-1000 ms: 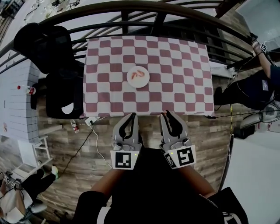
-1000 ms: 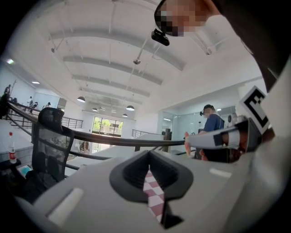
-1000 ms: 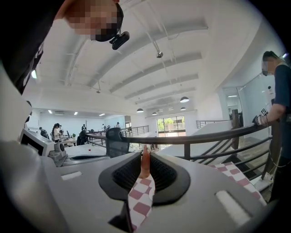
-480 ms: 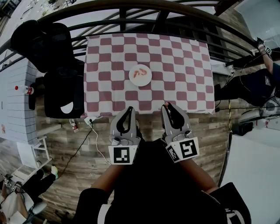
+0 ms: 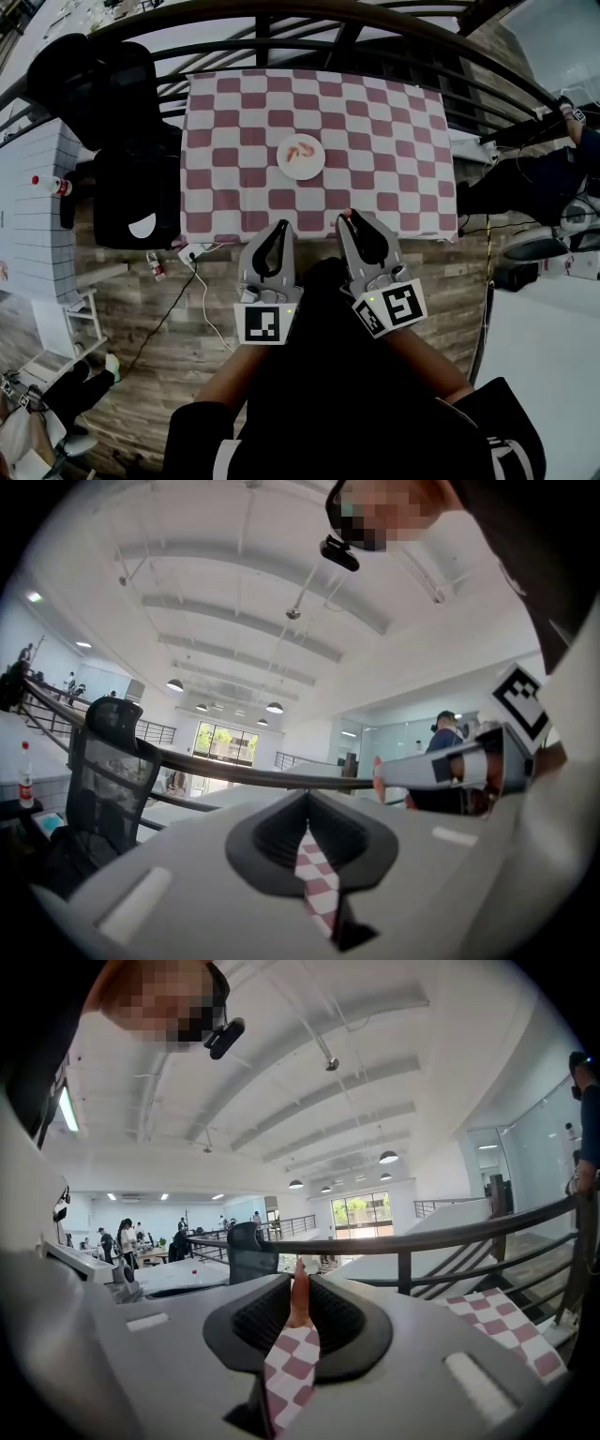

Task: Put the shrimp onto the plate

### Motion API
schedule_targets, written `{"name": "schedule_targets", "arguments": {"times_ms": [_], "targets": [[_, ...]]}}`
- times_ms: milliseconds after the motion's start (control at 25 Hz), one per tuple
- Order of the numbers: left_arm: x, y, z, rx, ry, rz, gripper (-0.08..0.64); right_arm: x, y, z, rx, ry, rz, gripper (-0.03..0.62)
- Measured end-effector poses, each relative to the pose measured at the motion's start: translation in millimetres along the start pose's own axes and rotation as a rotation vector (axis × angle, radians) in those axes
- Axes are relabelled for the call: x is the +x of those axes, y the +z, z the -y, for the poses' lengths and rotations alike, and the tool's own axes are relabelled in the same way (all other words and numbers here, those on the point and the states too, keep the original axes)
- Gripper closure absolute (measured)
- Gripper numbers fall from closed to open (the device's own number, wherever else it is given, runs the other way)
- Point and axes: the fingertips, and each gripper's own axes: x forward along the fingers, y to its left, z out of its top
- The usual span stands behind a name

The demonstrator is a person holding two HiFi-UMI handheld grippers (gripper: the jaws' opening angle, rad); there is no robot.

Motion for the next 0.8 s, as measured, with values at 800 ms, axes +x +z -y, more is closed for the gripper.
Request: {"name": "schedule_targets", "arguments": {"times_ms": [800], "targets": [[43.2, 3.0, -30.6, 0.017, 0.174, -0.019, 0.551, 92.4, -55.9, 61.9, 0.087, 0.112, -0.196, 0.534]]}}
